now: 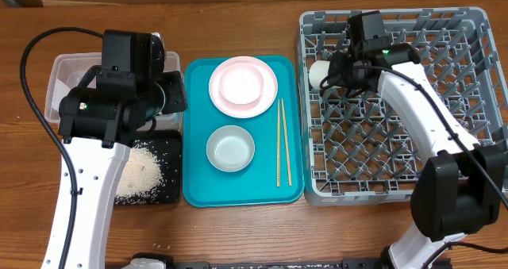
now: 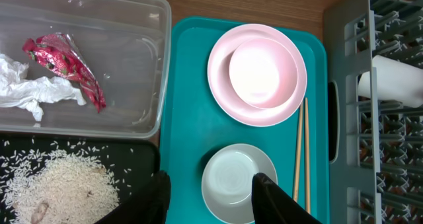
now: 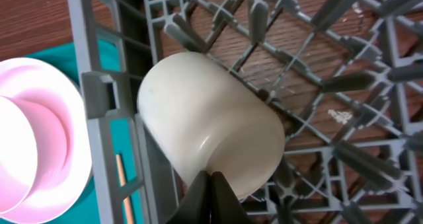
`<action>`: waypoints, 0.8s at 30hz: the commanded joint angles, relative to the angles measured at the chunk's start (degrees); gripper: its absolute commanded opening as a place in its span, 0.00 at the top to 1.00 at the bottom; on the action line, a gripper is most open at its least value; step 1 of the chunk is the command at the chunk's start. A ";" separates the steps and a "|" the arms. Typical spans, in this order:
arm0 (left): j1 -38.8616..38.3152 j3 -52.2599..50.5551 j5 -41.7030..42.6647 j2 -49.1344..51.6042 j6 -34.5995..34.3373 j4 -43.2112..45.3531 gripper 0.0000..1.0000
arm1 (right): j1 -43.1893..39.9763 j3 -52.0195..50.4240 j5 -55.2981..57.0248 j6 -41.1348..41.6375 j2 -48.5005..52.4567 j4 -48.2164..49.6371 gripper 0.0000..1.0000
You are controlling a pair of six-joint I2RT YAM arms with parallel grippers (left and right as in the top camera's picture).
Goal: Sort waste into correct bins and load items into the dishwasher
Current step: 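Lower the white cup upright into the rack's back-left corner and release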
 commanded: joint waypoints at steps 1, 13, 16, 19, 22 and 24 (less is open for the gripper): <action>-0.74 0.48 0.44 0.15 -0.57 -0.02 0.57 | 0.26 -2.49 -2.21 0.24 0.22 2.49 0.96; -0.74 0.48 1.05 0.15 -0.59 -0.39 0.57 | -0.68 1.03 -14.99 -5.46 -0.15 10.58 0.75; -0.74 0.48 2.47 0.15 -0.59 -0.22 0.56 | -1.81 4.59 -13.73 -7.52 -1.40 7.02 0.72; -0.74 0.48 3.41 0.15 -1.46 0.07 0.56 | -2.62 7.61 -11.72 -8.98 -3.10 3.67 0.72; -0.79 0.48 6.10 0.15 -2.54 0.72 0.56 | -3.39 9.05 -9.27 -9.11 -5.29 0.94 0.72; -0.90 0.48 6.88 0.15 -2.56 1.31 0.55 | -4.31 9.22 -8.70 -9.11 -6.99 -0.81 0.71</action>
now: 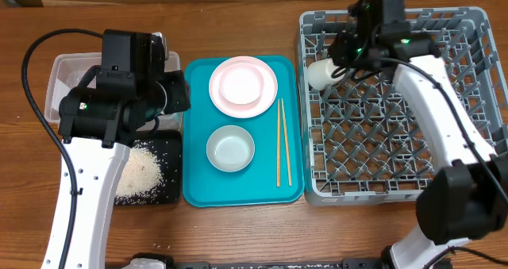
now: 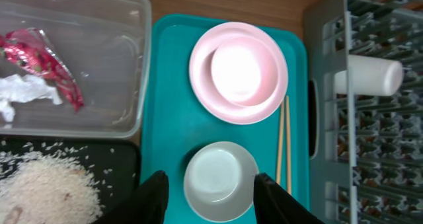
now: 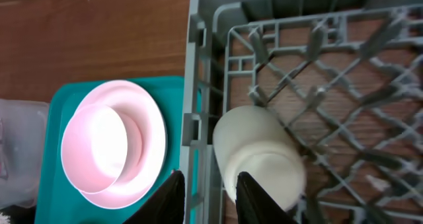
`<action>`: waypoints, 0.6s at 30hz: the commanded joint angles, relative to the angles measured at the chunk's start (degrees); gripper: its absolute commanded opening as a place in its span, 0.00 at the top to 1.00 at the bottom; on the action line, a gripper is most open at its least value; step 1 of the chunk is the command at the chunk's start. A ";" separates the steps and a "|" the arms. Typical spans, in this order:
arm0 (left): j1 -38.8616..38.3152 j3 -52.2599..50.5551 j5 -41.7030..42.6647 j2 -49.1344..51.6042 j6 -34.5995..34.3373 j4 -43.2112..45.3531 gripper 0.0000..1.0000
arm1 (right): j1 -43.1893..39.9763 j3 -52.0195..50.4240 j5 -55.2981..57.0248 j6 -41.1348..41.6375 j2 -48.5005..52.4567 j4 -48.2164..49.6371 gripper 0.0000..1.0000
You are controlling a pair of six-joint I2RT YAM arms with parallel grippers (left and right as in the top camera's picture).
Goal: Sort waste into correct bins and load items into the dishwasher
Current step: 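Lower the white cup upright into the rack's back-left corner and release, then move the right gripper left to the white bowl on the teal tray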
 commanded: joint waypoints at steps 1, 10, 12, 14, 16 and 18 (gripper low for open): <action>-1.14 0.48 3.06 0.13 -1.53 0.94 0.55 | -1.66 2.23 2.45 -1.44 -5.62 -2.43 0.69; -2.62 0.48 3.15 2.16 -2.71 1.22 0.55 | -3.50 2.23 -1.57 -1.46 -9.55 -15.26 0.41; -2.71 0.48 2.80 2.73 -2.71 1.16 0.55 | -3.30 2.10 -8.22 -2.32 -9.49 -17.79 0.25; -2.51 0.48 2.84 2.86 -2.73 1.62 0.57 | -2.69 1.57 -16.92 -5.88 -9.49 -19.87 0.25; -2.10 0.48 2.86 2.78 -2.78 2.56 0.57 | -1.46 0.87 -22.77 -7.06 -9.49 -21.07 0.29; -1.57 0.50 2.89 2.69 -2.80 3.41 0.57 | 0.74 0.17 -23.63 -7.10 -9.49 -21.46 0.35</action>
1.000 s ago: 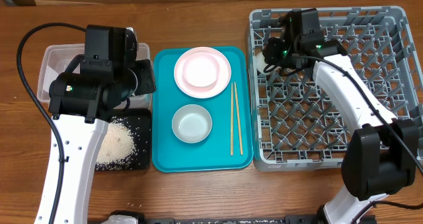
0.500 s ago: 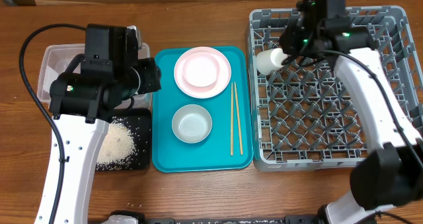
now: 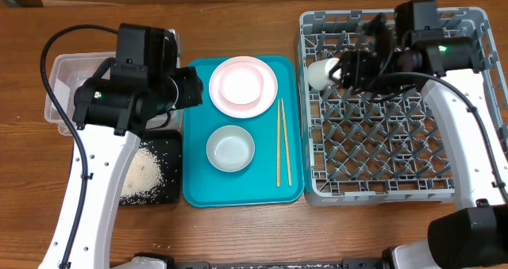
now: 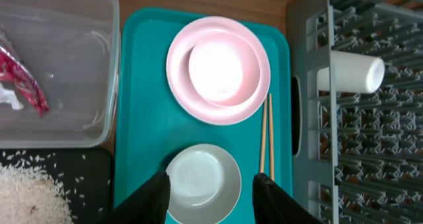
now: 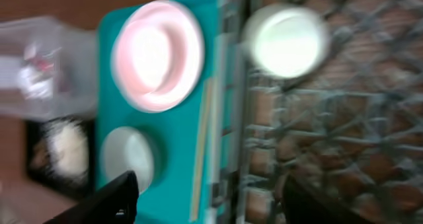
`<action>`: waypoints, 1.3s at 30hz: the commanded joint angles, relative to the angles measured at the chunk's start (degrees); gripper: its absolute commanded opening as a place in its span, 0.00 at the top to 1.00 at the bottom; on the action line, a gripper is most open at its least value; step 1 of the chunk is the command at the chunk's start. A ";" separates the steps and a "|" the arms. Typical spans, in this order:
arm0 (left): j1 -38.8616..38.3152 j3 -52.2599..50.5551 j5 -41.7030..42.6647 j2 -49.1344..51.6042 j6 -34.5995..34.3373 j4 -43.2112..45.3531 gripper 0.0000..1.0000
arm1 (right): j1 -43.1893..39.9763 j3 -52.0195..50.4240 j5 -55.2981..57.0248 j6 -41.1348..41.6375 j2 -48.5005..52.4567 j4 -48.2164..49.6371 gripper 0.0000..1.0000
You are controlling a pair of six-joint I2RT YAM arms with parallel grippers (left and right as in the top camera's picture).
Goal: Sort waste into correct bins and load items into the dishwasher
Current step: 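Move the right gripper left to the white bowl on the teal tray, then grip the white bowl's rim with the right gripper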
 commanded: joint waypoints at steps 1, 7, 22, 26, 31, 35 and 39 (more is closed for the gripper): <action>0.96 0.52 0.39 -0.15 -1.44 0.92 0.57 | 4.33 -0.90 -8.26 -2.49 -1.14 -0.46 0.37; 6.54 0.52 1.66 -0.15 -3.87 0.87 0.57 | 16.68 -1.64 -2.21 -2.45 -0.48 0.79 0.45; 14.05 0.52 -8.24 -0.13 -3.37 -8.61 0.18 | 44.04 -1.64 10.49 -2.01 12.17 11.32 0.38; 14.05 0.52 -8.81 -0.13 -3.37 -9.03 0.01 | 46.49 -1.64 14.14 -2.01 15.26 11.93 0.38; 14.05 0.52 -8.81 -0.13 -3.39 -9.35 0.00 | 47.80 -1.64 14.32 -2.03 20.81 13.84 0.38; 14.05 0.52 -8.81 -0.13 -3.39 -9.79 0.00 | 47.82 -1.64 14.34 -2.03 24.11 15.69 0.38; 14.05 0.52 -8.79 -0.13 -3.37 -9.90 0.00 | 47.82 -1.64 14.32 -2.03 24.39 17.07 0.38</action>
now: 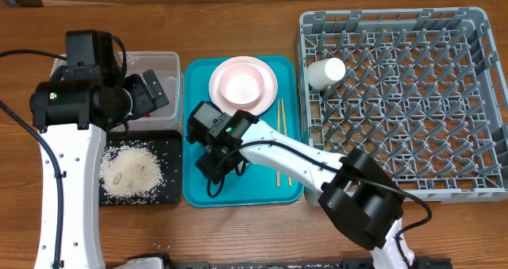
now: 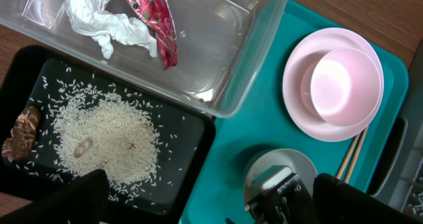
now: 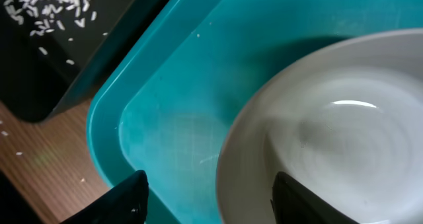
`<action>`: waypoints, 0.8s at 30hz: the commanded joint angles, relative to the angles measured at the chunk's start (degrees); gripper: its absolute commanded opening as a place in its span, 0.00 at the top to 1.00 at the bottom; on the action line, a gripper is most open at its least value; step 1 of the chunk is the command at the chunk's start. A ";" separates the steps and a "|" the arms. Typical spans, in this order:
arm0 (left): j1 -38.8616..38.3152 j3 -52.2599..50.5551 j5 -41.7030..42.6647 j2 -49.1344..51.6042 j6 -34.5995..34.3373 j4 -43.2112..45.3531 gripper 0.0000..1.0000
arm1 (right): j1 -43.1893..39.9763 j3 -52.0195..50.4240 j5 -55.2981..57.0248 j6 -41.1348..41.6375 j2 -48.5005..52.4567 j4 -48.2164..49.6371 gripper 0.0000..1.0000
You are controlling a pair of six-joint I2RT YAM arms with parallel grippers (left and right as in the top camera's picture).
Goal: Sort waste into correct bins and load items into the dishwasher
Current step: 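Grip the white bowl's rim with the right gripper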
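My right gripper point(image 1: 213, 162) hangs open low over the grey bowl point(image 3: 330, 131) on the teal tray point(image 1: 197, 78). One finger is outside the bowl's rim and one over its inside. In the overhead view the gripper hides the bowl. From the left wrist view the grey bowl point(image 2: 301, 164) shows under the right gripper point(image 2: 274, 184). A white cup point(image 1: 327, 71) lies in the grey dish rack point(image 1: 381, 13). A pink bowl on a pink plate point(image 1: 243, 82) and chopsticks point(image 1: 279, 114) stay on the tray. My left gripper point(image 1: 149, 94) is open above the clear bin point(image 1: 163, 61).
The clear bin point(image 2: 218, 45) holds white tissue point(image 2: 106, 22) and a red wrapper point(image 2: 155, 22). In front of it a black tray point(image 1: 131, 170) holds rice and scraps. The right arm stretches from the table's front across the teal tray.
My right gripper has gone from above the rack near the white cup to the grey bowl on the tray. The left arm has shifted left, from the tray's edge to over the clear bin.
My right gripper was shut on the white cup in the rack's left corner. Then it stood open above the cup, which lay in the rack. It was then higher over the rack, and now it is open at the grey bowl.
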 commanded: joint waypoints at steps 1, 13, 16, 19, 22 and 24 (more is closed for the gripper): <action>0.24 0.50 -1.14 -0.13 -0.17 -0.07 0.00 | 0.33 -0.17 0.39 -0.04 -0.22 1.18 0.39; 0.24 0.50 -1.16 -0.13 -0.17 -0.07 0.00 | 0.33 -1.77 3.23 -0.07 0.09 2.73 0.53; 0.24 0.50 -1.14 -0.13 -0.17 -0.07 0.00 | 0.33 -2.32 5.66 -0.07 0.09 2.82 0.58; 0.24 0.50 -1.16 -0.13 -0.17 -0.04 0.00 | 0.31 -2.36 6.16 -0.04 0.09 2.82 0.64; 0.24 0.50 -1.14 -0.13 -0.17 -0.04 0.00 | 0.33 -2.36 6.19 -0.04 0.09 2.80 0.66; 0.24 0.50 -1.14 -0.13 -0.17 -0.04 0.00 | 0.31 -2.36 6.19 -0.07 0.09 2.86 0.71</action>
